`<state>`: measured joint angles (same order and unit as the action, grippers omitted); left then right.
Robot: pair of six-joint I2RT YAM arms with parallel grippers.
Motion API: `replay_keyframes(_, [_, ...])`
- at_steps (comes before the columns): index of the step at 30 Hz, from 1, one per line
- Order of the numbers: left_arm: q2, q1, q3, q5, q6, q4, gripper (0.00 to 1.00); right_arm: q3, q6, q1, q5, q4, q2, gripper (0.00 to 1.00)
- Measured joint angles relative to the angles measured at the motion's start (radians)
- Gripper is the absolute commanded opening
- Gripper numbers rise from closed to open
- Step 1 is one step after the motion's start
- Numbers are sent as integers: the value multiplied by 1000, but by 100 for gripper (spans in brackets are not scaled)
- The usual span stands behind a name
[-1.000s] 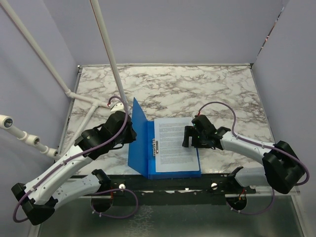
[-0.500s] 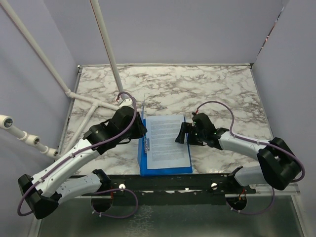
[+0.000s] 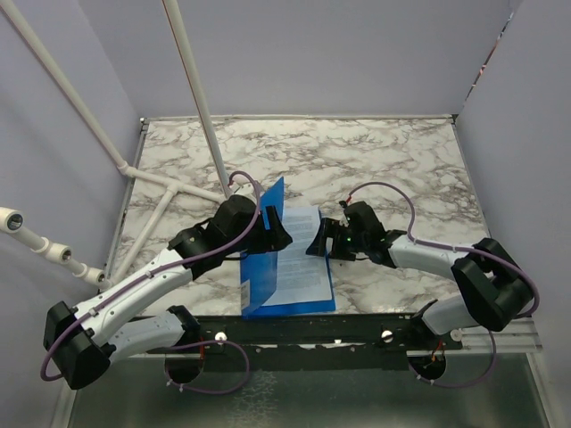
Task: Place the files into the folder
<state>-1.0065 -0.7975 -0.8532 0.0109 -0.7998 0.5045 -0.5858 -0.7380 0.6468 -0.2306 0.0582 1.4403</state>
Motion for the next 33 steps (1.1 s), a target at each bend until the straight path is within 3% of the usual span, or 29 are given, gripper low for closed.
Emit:
replay_keyframes(5, [-12, 0, 51, -74, -24, -120, 99, -2, -3, 0, 8, -7, -3, 86])
replay_keyframes(13, [-43, 0, 100, -138, -55, -272, 99, 1, 0, 1, 121, -163, -95, 86])
replay_keyframes(22, [-116, 0, 135, -142, -74, -366, 99, -19, 16, 1, 315, -414, -381, 86])
replay_keyframes(30, [-181, 0, 137, -135, -52, -391, 99, -85, 68, 1, 319, -484, -452, 82])
replay_keyframes(33, [-191, 0, 80, -90, -11, -315, 99, -96, 88, 1, 296, -487, -448, 80])
